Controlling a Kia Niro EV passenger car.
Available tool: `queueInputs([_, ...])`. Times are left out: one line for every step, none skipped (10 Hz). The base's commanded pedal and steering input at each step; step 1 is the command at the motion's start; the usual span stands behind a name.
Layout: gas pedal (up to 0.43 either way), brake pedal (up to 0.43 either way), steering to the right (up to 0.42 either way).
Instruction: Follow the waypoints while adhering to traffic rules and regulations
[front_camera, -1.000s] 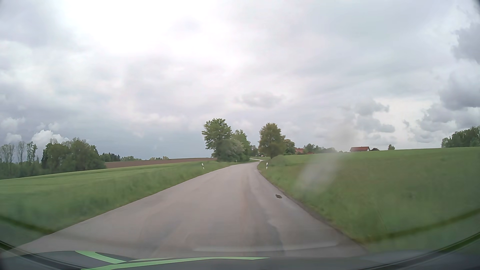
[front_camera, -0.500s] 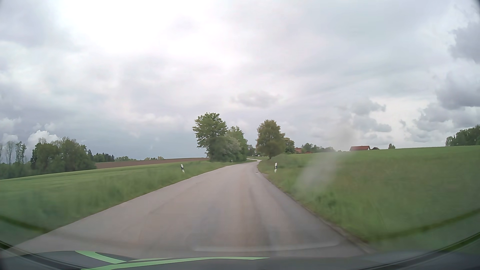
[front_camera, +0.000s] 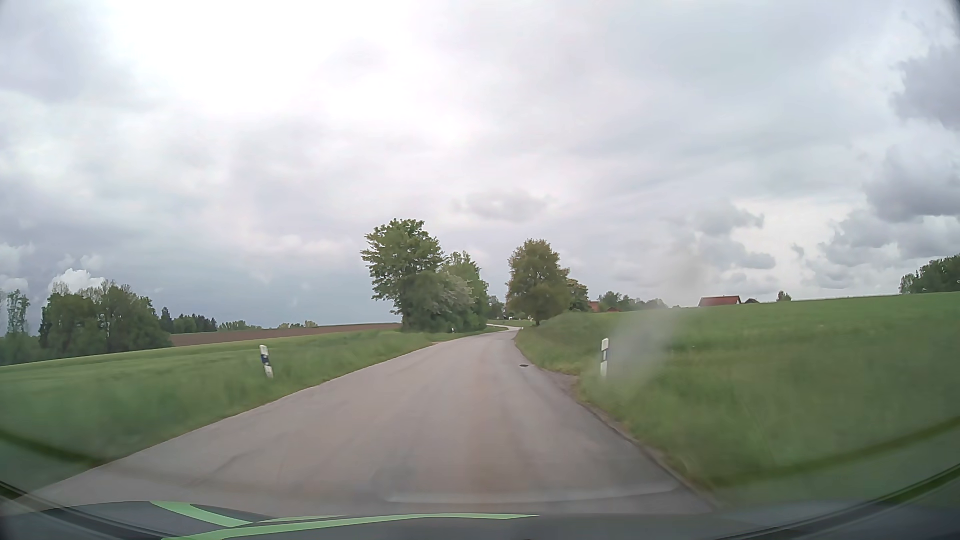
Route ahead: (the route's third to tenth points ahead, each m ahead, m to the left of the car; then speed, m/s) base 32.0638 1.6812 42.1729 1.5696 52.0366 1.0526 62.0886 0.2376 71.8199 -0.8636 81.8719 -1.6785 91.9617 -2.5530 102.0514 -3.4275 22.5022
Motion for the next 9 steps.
queueInputs([0.228, 0.000, 0.006])
queueInputs([0.228, 0.000, 0.006])
queueInputs([0.228, 0.000, 0.006])
queueInputs([0.228, 0.000, 0.006])
queueInputs([0.228, 0.000, 0.007])
queueInputs([0.228, 0.000, 0.007])
queueInputs([0.228, 0.000, 0.006])
queueInputs([0.228, 0.000, 0.006])
queueInputs([0.228, 0.000, 0.006])
